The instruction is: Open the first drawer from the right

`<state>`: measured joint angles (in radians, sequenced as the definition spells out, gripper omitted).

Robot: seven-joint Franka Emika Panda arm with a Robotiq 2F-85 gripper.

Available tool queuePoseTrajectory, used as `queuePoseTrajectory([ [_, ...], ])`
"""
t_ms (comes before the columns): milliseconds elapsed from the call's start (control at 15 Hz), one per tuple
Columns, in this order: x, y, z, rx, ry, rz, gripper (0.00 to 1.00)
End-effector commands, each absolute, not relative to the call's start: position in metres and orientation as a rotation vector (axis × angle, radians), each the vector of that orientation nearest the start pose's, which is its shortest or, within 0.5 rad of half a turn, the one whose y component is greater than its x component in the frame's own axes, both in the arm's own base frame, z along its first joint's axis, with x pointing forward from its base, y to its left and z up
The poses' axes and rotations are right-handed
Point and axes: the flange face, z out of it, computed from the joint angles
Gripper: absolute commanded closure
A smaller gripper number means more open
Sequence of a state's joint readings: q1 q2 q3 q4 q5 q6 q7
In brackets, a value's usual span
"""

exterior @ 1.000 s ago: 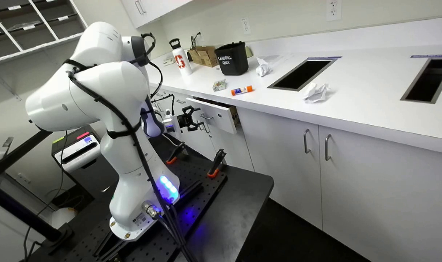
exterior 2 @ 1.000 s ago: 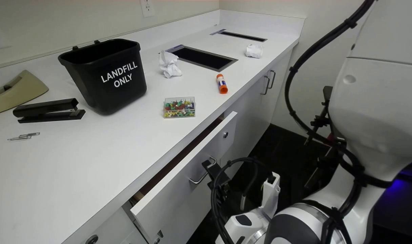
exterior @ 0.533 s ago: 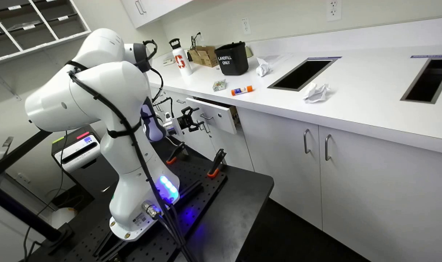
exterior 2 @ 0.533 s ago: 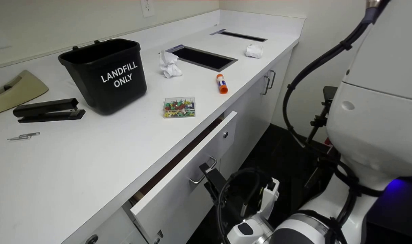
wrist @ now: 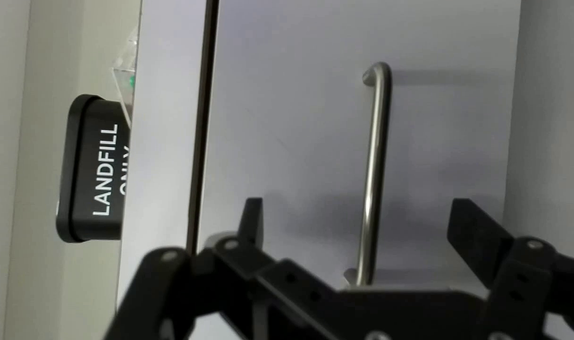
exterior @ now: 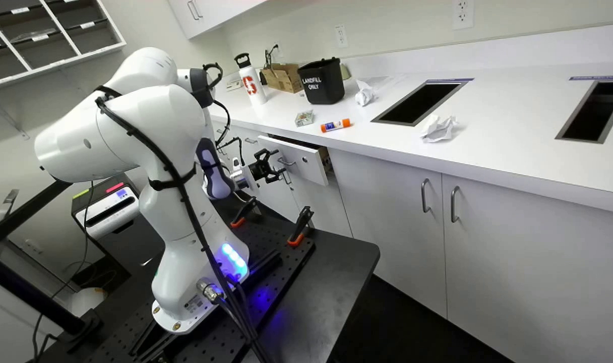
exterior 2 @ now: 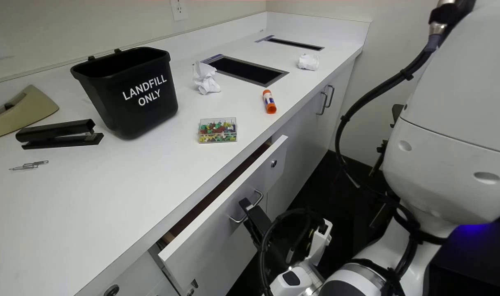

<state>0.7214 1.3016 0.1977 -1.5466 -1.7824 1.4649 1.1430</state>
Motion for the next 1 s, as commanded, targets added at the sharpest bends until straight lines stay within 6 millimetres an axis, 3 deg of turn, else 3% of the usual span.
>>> queuePoseTrajectory([
  [0, 0.436, 0.370, -0.087, 1.385, 0.781, 0.687, 0.26],
  [667, 0.432, 0.375, -0.088, 1.381, 0.751, 0.685, 0.99],
  [933, 0.411, 0.383, -0.093, 1.416, 0.705, 0.707, 0.97],
])
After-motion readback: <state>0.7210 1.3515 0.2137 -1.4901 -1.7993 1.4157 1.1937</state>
